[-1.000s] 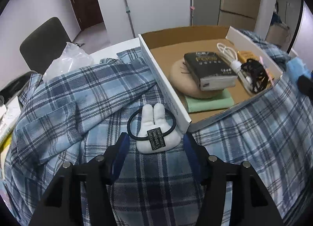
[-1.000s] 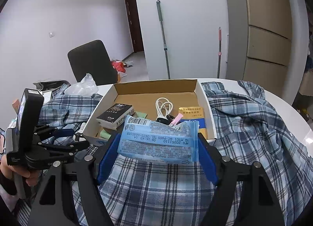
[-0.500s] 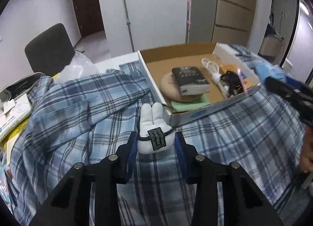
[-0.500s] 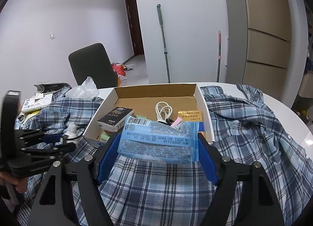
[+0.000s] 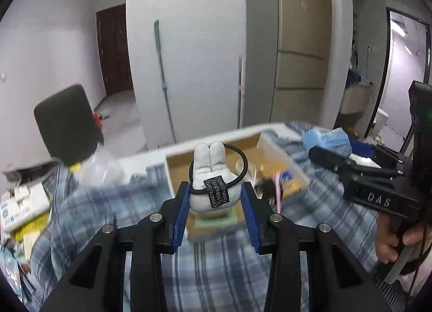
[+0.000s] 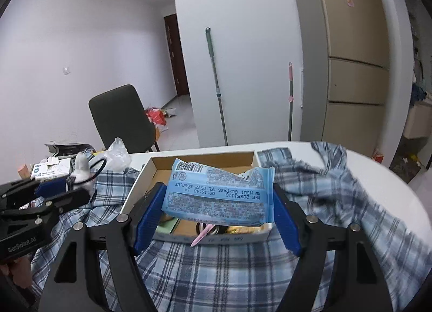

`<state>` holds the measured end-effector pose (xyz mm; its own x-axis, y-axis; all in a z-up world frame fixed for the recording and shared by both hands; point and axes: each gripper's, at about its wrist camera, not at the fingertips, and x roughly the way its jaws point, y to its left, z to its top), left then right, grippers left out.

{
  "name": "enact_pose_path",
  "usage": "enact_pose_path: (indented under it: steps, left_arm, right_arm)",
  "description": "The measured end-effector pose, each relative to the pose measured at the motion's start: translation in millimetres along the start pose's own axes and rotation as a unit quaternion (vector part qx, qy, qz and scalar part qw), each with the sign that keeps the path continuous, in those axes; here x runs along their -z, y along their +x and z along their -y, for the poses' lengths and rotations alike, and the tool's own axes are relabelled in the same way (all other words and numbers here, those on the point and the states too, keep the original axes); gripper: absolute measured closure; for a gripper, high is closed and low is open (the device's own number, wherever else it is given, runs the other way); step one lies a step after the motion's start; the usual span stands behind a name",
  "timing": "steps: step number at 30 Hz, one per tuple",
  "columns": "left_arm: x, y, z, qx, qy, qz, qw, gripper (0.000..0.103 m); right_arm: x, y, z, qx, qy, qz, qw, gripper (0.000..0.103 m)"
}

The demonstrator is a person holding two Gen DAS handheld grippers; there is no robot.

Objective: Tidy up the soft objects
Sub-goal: 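Carry the white item with the left gripper while the right gripper carries the blue packet over the box, then open the left gripper over the box while the right gripper drops the blue packet in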

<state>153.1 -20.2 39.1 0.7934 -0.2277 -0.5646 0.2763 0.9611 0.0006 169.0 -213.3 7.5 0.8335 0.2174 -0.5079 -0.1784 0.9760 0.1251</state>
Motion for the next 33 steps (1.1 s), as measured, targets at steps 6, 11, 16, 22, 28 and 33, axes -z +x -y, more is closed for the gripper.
enact_pose_path:
  steps: [6,11,16,22,28,33]
  left_arm:
    - [-24.4,17.2,0.9,0.000,-0.033,0.026,0.9991,0.063]
    - [-30.7,54.6,0.3,-0.003,-0.038,0.004,0.9993,0.063]
    - [-24.7,88.7,-0.7,-0.008,-0.033,-0.022,0.9992,0.063]
    - [-13.4,112.2,-6.1,-0.019,-0.039,-0.040,0.9983,0.063]
    - [-7.6,119.5,-8.5,-0.011,-0.035,-0.053,0.9979,0.050]
    - [-8.2,103.4,-9.3,-0.024,-0.035,-0.021,0.9989,0.019]
  right_arm:
    - [-29.7,11.9,0.5,0.011,-0.050,-0.001,0.999,0.028]
    - [-32.9,50.8,5.7,0.001,-0.038,-0.036,0.999,0.029]
    - [-23.4,89.6,9.7,-0.003,-0.038,-0.072,0.997,0.029]
    - [-12.1,109.7,11.9,-0.008,-0.044,-0.090,0.995,0.029]
    - [-4.3,117.3,11.9,-0.015,-0.047,-0.098,0.994,0.026]
    - [-3.3,118.6,15.1,-0.016,-0.045,-0.095,0.994,0.010]
